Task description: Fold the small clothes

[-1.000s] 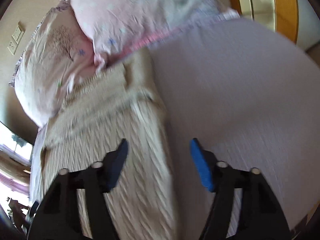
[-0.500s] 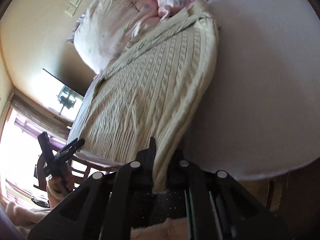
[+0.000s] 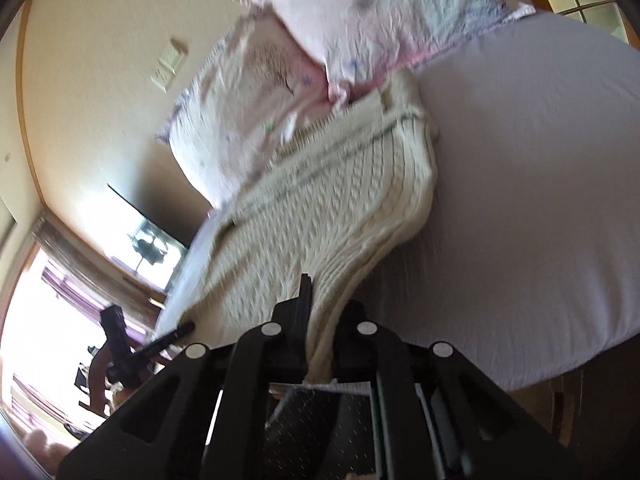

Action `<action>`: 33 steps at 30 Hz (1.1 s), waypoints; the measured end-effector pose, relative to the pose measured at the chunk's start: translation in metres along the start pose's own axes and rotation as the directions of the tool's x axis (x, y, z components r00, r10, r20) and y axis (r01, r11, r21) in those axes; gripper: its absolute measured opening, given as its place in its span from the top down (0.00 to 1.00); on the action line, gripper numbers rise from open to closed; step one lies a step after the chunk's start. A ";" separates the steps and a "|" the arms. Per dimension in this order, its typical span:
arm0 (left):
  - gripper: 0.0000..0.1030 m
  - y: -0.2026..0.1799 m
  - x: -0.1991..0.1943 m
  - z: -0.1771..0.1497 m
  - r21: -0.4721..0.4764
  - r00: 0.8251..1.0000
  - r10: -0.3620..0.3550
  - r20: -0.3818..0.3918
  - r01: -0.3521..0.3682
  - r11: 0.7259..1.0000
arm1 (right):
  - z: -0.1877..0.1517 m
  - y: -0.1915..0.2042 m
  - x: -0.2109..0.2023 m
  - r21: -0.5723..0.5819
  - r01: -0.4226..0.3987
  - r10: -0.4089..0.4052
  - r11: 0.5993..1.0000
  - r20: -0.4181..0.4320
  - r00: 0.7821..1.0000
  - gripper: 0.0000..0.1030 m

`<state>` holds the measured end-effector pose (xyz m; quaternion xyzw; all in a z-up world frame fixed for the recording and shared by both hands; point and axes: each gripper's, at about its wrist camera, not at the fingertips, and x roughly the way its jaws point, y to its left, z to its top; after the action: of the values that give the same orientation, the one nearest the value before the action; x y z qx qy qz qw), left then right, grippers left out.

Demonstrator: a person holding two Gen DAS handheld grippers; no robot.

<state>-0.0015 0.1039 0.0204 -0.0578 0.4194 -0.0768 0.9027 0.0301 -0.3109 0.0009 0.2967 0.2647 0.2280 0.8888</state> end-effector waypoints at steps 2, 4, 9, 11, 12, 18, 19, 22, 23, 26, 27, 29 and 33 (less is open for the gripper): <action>0.88 0.003 -0.005 0.012 -0.004 1.000 -0.003 0.025 0.003 1.000 | 0.012 0.001 0.000 0.008 -0.020 0.020 1.000 0.019 1.000 0.93; 0.88 0.007 -0.010 0.033 -0.016 0.999 -0.015 0.052 0.016 1.000 | 0.032 0.002 0.004 0.030 -0.057 0.056 0.998 0.047 0.997 0.93; 0.88 0.001 -0.002 0.110 0.015 0.993 0.030 0.116 -0.032 0.999 | 0.095 -0.002 0.028 0.110 -0.113 0.098 0.987 0.134 0.986 0.93; 0.88 -0.005 0.015 0.144 0.045 0.989 0.075 0.126 -0.081 0.996 | 0.121 -0.011 0.050 0.154 -0.098 0.074 0.983 0.157 0.985 0.93; 0.88 -0.008 0.027 0.162 0.052 0.987 0.099 0.122 -0.106 0.993 | 0.137 -0.017 0.065 0.185 -0.081 0.049 0.979 0.168 0.985 0.93; 0.88 0.001 0.122 0.247 0.023 0.977 0.210 0.037 -0.211 0.977 | 0.209 -0.046 0.160 0.280 0.060 -0.098 0.958 0.126 0.987 0.93; 0.88 0.005 0.133 0.255 0.015 0.975 0.222 0.025 -0.222 0.975 | 0.217 -0.050 0.171 0.288 0.090 -0.130 0.954 0.123 0.984 0.93; 0.86 0.018 0.166 0.273 -0.030 0.971 0.236 -0.030 -0.236 0.971 | 0.233 -0.070 0.209 0.343 0.208 -0.250 0.916 0.083 0.965 0.92; 0.85 0.026 0.177 0.279 -0.061 0.970 0.238 -0.056 -0.241 0.969 | 0.235 -0.078 0.219 0.369 0.232 -0.273 0.900 0.062 0.960 0.92; 0.79 0.043 0.179 0.286 -0.108 0.938 0.346 -0.039 -0.348 0.931 | 0.237 -0.084 0.235 0.383 0.246 -0.289 0.890 0.057 0.956 0.88; 0.68 0.052 0.174 0.288 -0.129 0.927 0.375 -0.019 -0.374 0.918 | 0.238 -0.079 0.236 0.356 0.252 -0.294 0.900 0.068 0.953 0.79; 0.43 0.065 0.162 0.289 -0.158 0.926 0.377 0.015 -0.370 0.915 | 0.242 -0.071 0.240 0.312 0.240 -0.280 0.919 0.088 0.956 0.55; 0.31 0.072 0.141 0.276 -0.143 0.940 0.340 0.040 -0.331 0.933 | 0.250 -0.046 0.242 0.236 0.248 -0.282 0.940 0.123 0.952 0.19</action>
<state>0.3062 0.1591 0.0799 -0.0485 0.3983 0.1088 0.9095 0.3757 -0.3090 0.0608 0.3704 0.2560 0.0519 0.8914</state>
